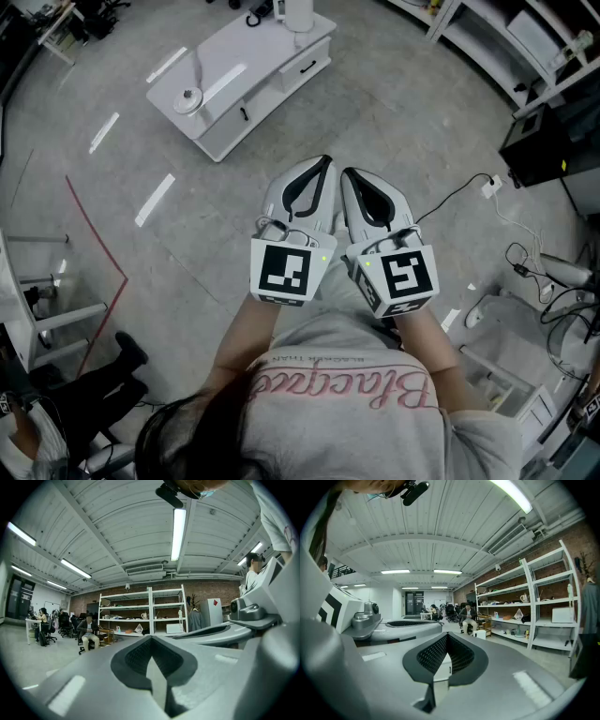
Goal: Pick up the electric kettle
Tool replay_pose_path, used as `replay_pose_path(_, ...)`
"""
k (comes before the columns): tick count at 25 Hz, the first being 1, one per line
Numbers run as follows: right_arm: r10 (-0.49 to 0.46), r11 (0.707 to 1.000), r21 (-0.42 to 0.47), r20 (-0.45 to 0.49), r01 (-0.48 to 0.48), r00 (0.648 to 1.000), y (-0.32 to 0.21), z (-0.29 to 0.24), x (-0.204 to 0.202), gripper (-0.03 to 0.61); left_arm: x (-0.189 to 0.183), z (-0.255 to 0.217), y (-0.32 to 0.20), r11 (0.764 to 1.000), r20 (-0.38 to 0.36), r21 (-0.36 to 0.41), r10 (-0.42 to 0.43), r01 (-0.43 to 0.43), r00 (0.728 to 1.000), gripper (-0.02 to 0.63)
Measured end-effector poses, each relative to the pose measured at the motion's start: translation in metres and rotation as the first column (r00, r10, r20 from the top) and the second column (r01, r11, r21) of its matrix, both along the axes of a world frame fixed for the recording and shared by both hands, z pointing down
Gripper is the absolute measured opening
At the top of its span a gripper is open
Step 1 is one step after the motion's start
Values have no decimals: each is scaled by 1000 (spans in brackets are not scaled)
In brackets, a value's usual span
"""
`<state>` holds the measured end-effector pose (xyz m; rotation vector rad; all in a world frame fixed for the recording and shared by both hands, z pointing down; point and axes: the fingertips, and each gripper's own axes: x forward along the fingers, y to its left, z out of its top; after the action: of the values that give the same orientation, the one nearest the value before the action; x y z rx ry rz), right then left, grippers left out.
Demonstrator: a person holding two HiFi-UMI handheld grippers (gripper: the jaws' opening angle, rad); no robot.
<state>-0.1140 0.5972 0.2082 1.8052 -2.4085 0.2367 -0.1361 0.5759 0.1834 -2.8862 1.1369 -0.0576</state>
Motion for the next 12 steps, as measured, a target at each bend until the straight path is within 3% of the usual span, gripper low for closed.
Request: replay_pose_path(12,19,998,65,-6,-18,1000,48,-14,-2,20,-10,-4,50,999,-8,22,-28,28,1000,0)
